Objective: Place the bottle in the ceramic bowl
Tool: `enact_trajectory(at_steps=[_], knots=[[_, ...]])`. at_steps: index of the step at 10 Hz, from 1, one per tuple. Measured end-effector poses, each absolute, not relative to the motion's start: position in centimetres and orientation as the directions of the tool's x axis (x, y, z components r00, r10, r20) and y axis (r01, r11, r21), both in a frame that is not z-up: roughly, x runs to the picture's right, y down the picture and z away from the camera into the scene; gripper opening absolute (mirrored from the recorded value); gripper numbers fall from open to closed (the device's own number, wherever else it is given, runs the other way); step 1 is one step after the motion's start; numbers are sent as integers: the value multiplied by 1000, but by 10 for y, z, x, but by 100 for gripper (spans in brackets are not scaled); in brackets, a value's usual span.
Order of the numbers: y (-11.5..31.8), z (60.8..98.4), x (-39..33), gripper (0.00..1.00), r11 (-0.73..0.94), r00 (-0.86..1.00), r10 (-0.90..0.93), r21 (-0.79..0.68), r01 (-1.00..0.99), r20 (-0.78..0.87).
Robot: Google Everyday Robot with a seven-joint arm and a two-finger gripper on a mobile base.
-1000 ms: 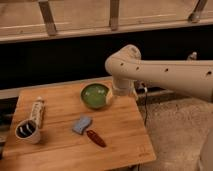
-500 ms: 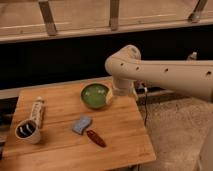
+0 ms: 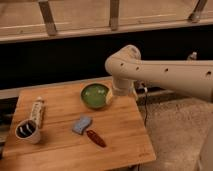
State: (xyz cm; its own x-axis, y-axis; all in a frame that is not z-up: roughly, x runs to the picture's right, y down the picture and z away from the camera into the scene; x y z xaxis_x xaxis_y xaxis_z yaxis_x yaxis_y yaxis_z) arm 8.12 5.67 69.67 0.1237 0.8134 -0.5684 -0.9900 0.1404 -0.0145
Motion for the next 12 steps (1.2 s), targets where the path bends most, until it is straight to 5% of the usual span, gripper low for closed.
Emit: enact_trajectory(at_steps=[12], knots=[[34, 706, 69, 80, 21, 47, 873, -59, -998, -485]])
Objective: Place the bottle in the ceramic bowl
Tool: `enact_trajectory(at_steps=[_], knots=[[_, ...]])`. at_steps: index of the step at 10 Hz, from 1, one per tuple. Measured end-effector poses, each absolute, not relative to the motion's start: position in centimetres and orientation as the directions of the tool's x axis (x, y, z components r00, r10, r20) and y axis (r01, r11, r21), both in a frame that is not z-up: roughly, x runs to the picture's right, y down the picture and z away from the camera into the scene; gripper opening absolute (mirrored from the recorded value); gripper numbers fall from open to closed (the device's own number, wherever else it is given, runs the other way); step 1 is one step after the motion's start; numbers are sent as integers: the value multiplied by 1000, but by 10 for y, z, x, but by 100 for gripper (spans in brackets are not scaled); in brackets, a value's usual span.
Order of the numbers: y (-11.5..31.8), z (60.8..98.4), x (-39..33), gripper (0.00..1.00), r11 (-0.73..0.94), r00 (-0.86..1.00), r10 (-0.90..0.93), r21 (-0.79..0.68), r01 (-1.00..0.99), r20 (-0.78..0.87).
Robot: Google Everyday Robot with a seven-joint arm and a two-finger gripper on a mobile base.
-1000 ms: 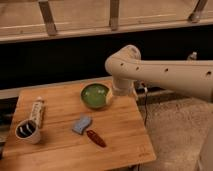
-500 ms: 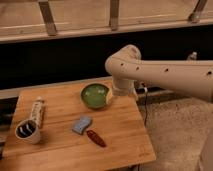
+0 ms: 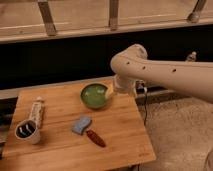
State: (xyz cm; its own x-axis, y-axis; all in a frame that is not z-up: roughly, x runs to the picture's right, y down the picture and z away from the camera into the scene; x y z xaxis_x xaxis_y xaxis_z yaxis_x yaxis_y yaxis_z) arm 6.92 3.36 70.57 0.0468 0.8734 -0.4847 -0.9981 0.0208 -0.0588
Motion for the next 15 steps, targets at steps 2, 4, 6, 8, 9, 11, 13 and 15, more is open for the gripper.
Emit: enact_trajectory(at_steps=[2, 4, 6, 8, 9, 11, 13, 15], knots=[[17, 712, 24, 80, 42, 99, 903, -144, -989, -417], [10, 709, -26, 80, 86, 167, 915, -225, -970, -368], [8, 709, -21, 80, 88, 165, 916, -218, -972, -366], [9, 709, -24, 80, 91, 170, 915, -223, -970, -366], [9, 709, -24, 80, 91, 170, 915, -223, -971, -366], [9, 709, -23, 80, 89, 168, 915, -221, -971, -367], [6, 711, -26, 80, 94, 173, 917, -227, -969, -360], [-8, 718, -47, 80, 99, 183, 926, -254, -962, -331]])
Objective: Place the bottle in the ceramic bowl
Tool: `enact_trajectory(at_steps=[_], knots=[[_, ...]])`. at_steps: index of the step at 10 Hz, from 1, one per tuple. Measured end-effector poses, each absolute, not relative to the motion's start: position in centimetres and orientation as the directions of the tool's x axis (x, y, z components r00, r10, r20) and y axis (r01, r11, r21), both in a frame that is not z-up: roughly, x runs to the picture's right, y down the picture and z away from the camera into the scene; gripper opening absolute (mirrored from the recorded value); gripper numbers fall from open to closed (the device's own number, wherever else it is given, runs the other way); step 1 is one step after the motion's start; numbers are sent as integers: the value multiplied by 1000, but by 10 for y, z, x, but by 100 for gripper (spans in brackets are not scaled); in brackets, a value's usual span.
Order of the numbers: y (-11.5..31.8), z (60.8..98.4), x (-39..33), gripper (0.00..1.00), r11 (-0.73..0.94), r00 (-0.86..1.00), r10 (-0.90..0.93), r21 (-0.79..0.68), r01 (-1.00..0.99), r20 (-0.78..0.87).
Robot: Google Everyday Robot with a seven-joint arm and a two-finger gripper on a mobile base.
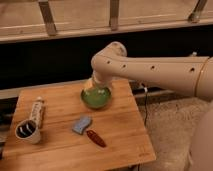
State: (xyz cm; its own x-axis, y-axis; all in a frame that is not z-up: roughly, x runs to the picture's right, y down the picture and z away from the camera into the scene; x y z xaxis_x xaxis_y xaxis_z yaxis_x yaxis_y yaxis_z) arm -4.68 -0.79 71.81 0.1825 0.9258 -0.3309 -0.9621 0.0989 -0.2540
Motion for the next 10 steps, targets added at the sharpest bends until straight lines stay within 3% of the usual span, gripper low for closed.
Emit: enact_trajectory(at_steps=[4, 7, 10], knots=[[-36, 734, -136, 80, 126, 233, 934, -361, -924, -271], [-34, 720, -216, 80, 207, 342, 916, -481, -852, -211], [-31, 715, -224, 80, 225, 363, 910, -496, -839, -201]])
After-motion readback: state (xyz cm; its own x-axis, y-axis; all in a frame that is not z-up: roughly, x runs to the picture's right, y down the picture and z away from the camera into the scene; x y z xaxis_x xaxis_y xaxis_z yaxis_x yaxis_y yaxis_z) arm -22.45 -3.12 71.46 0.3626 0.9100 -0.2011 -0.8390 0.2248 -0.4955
